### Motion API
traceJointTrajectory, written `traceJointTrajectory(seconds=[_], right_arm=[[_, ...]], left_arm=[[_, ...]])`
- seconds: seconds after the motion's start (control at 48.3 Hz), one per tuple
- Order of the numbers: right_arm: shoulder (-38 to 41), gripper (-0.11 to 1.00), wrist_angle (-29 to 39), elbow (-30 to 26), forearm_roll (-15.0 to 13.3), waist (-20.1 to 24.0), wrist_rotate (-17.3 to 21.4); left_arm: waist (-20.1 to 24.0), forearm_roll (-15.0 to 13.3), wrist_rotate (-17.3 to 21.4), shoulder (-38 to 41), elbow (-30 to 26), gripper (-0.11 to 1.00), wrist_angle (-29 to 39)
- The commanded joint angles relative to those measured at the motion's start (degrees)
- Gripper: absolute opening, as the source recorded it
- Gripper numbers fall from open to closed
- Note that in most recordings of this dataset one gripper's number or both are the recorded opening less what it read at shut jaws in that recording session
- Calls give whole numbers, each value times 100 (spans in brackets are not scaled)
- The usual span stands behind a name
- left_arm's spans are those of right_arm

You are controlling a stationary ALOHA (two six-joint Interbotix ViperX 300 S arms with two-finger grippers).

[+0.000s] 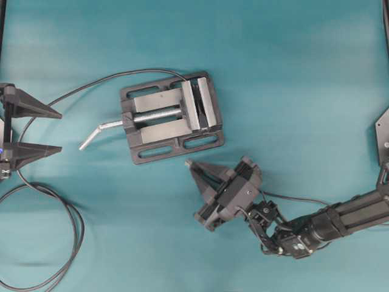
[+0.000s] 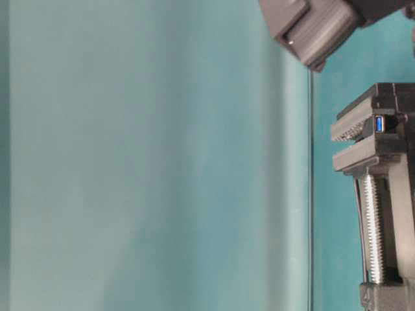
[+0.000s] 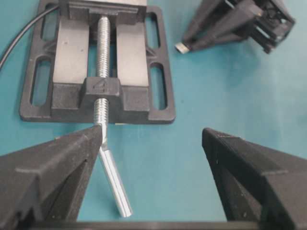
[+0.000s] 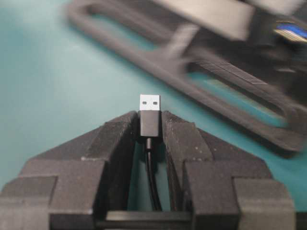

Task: Insert the USB cable into the fixed female connector.
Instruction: 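Carry the held USB plug with the right gripper toward the vise port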

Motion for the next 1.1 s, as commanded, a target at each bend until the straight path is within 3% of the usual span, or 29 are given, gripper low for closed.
traceJointTrajectory(seconds=[0.0,0.145,0.497,0.704,1.076], right_arm=[[-79,22,-352,-325,633,18,-237],[62,22,-677,-694,1301,18,-580],[545,22,-1230,-1529,2030,9,-589],[563,22,-1354,-1573,2250,18,-598],[563,22,-1547,-1617,2250,18,-633]], left_arm=[[-18,-18,-53,53,-70,100,62],[-18,-9,-53,53,-53,100,193],[-18,-18,-44,53,-132,100,229],[-18,-18,-44,53,-97,100,229],[-26,-9,-18,18,-167,100,70]])
